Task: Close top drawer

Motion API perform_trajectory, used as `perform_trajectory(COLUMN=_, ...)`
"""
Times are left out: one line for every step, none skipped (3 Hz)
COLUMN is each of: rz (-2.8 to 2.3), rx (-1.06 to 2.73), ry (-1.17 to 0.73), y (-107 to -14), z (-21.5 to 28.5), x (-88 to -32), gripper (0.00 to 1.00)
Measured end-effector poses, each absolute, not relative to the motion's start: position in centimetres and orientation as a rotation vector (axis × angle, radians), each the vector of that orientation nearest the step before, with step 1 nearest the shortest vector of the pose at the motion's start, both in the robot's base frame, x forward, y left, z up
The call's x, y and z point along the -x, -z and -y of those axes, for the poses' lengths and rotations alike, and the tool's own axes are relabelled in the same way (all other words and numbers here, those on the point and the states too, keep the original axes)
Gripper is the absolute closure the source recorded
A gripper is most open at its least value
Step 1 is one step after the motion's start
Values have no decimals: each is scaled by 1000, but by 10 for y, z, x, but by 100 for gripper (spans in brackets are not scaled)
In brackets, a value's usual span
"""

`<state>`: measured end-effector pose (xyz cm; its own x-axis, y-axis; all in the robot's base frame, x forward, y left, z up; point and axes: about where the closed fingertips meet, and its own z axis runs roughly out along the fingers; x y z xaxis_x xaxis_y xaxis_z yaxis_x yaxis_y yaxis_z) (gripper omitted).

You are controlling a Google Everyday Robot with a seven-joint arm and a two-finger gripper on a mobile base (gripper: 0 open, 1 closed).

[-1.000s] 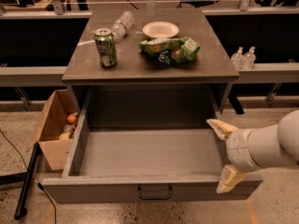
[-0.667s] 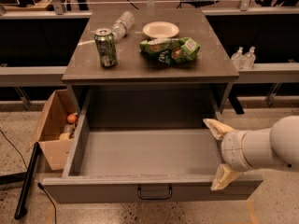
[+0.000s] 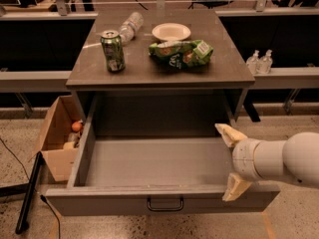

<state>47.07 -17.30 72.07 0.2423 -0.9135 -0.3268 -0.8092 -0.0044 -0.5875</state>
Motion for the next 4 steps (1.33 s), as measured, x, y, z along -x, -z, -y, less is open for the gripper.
perform_trajectory(rz=-1578, rx=1821, ry=195, y=-721, z=173, x=-472, gripper=0)
perform_trajectory(rz=-1541, rx=1790, ry=253, y=-726, z=174, x=-487, gripper=0)
perform_trajectory(rz=-1541, rx=1790, ry=253, y=-726, z=174, x=-487, gripper=0)
perform_trajectory(rz=-1504, rx=1751, ry=337, y=-735, z=173, x=-506, gripper=0)
